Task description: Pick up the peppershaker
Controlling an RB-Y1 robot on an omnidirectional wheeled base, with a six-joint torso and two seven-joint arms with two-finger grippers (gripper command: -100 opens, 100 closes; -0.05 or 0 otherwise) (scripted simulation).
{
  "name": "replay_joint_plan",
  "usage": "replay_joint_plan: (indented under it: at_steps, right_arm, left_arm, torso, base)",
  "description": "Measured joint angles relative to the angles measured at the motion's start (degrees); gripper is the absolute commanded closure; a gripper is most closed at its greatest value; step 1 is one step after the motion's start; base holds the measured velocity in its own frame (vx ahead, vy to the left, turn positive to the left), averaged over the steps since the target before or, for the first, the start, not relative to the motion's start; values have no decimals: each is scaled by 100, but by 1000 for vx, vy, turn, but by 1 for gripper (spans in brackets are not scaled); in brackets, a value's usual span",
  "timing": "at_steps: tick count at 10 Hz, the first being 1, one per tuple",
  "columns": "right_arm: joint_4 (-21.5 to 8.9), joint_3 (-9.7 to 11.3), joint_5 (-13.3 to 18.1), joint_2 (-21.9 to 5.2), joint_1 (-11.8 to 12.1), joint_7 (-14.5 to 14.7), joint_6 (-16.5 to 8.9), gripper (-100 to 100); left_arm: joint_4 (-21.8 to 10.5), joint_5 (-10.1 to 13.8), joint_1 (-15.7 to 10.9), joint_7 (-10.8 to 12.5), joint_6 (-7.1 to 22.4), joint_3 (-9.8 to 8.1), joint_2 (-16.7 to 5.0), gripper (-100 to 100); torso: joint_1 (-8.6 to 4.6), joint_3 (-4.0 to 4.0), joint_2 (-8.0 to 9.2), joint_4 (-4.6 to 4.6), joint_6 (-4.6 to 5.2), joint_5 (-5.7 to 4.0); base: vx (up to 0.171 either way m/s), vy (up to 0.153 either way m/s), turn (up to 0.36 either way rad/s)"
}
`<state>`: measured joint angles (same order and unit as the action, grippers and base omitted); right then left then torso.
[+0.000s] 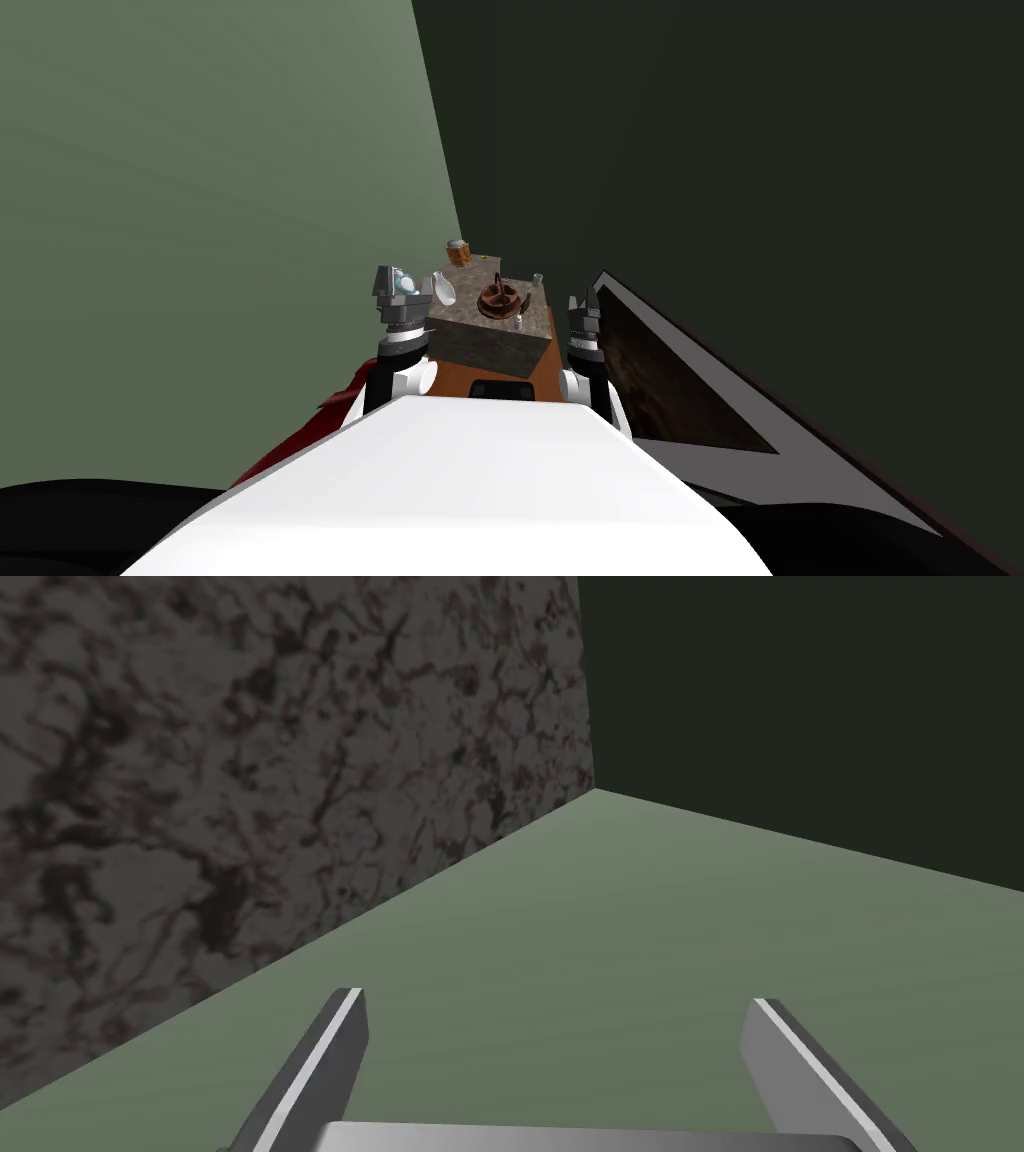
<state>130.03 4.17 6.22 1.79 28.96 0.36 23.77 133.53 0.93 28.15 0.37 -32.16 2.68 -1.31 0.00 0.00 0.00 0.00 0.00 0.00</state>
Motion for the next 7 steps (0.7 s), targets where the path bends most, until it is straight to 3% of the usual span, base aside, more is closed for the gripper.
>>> replay_joint_plan:
  at_steps: [3,7]
  right_arm:
    - [-107,-25,197,-424,31,119,24,-100]
    - [-315,-61,727,-855,141,462,29,-100]
  left_arm:
    - [0,0,0,0,0,0,0,0]
    - [0,0,0,0,0,1,1,0]
  torso:
    - [17,0,-1,0,1,3]
    - [35,-1,-1,0,1,8]
  base:
    - [4,50,-75]
    - [3,87,-110]
